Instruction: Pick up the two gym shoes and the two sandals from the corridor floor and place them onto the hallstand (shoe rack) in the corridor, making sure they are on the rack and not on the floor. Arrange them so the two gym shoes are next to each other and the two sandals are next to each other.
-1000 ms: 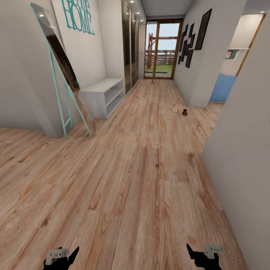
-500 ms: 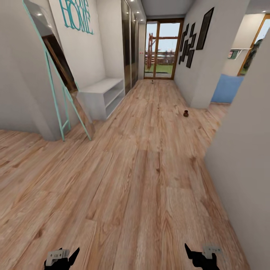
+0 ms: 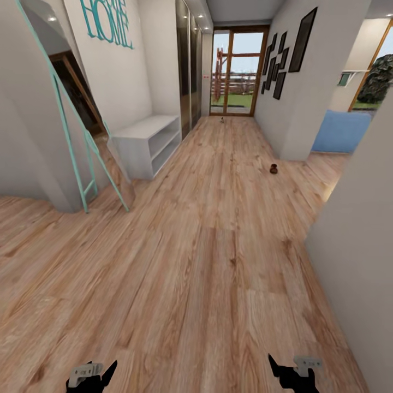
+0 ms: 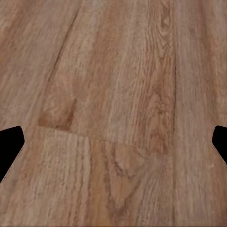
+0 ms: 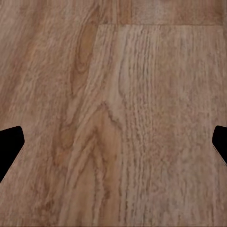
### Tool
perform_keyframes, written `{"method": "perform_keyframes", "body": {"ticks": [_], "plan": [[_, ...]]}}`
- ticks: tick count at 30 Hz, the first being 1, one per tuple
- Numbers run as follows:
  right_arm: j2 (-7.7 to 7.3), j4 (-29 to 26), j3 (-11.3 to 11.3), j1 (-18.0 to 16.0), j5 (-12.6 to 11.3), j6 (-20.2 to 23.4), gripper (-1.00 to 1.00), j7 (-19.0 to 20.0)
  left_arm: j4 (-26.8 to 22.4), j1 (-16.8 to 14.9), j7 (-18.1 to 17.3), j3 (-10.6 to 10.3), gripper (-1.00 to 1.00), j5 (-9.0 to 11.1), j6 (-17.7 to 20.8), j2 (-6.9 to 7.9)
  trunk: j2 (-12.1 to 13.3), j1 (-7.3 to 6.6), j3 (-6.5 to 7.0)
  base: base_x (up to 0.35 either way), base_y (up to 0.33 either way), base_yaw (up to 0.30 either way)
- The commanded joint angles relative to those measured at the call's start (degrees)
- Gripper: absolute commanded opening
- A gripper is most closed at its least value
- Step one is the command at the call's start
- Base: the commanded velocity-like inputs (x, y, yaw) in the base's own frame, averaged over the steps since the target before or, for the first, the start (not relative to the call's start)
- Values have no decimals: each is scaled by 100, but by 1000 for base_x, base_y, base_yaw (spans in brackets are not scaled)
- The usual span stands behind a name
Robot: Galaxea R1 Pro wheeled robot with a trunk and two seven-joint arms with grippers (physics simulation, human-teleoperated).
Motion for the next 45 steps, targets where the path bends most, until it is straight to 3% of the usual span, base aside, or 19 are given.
{"method": "perform_keyframes", "body": {"ticks": [1, 20, 31, 40, 41, 45], "plan": [[0, 7, -25, -4, -53, -6, 100, 60, 2, -6, -33, 44, 100, -54, -27, -7, -2, 3, -5, 338, 0, 0], [-1, 7, -25, -4, -55, -15, 100, 61, 1, -6, -31, 49, 100, -53, -27, -9, -2, 3, 45, 338, 0, -170], [0, 7, -25, -4, -51, -23, 100, 60, 5, -6, -31, 46, 100, -65, -27, -12, -2, 3, 56, 339, 0, -35], [0, 7, -25, -4, -57, -24, 100, 59, 186, -6, -5, 38, 100, -118, -243, -148, -2, 3, 57, 339, 0, -2], [0, 7, -25, -4, -53, -24, 100, 55, 227, -6, 225, 42, 100, -117, -328, -223, -2, 3, 57, 339, 0, 0], [0, 10, -22, -4, -51, -24, 100, 54, 239, -6, 624, 40, 100, -111, -360, -277, -2, 3, 57, 339, 0, 0]]}}
